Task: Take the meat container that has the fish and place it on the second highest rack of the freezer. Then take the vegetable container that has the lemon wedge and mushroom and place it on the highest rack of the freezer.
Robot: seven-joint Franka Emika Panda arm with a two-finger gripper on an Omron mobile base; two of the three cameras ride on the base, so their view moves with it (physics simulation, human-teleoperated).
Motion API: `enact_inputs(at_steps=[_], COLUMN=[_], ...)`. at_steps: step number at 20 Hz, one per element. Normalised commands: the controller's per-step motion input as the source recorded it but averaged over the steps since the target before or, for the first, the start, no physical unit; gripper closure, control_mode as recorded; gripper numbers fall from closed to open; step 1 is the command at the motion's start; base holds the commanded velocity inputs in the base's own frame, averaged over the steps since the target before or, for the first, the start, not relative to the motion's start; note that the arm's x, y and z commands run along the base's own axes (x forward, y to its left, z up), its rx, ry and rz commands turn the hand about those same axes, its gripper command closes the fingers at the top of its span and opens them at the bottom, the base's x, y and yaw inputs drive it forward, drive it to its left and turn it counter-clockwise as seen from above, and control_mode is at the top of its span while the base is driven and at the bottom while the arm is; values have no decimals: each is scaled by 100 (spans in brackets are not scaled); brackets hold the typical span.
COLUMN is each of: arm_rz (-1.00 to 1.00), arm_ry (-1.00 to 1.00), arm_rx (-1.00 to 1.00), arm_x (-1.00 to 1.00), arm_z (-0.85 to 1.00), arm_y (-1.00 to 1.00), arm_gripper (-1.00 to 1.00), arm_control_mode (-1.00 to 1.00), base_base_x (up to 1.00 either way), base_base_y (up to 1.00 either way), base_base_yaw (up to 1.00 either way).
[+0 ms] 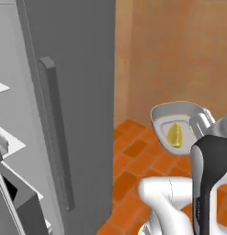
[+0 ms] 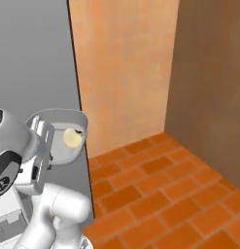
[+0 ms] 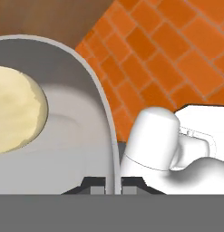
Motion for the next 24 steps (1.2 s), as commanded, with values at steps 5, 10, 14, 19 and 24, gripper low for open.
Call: enact_inputs(at_steps=[5, 10, 14, 19, 24], arm_rz=[0, 0, 0, 0, 0], arm_ry=[0, 0, 0, 0, 0], arm_rx=[0, 0, 0, 0, 0], arm_x=[0, 0, 0, 0, 0], arm_z=[0, 0, 0, 0, 0], arm_y=[0, 0, 0, 0, 0], arm_gripper=[100, 100, 100, 100, 100], arm_control_mode=[100, 100, 100, 100, 100], base_base_x=[70, 21, 22, 21, 16], base_base_y=[1, -1, -7, -8, 0], base_base_yaw=[55, 69, 76, 73, 66])
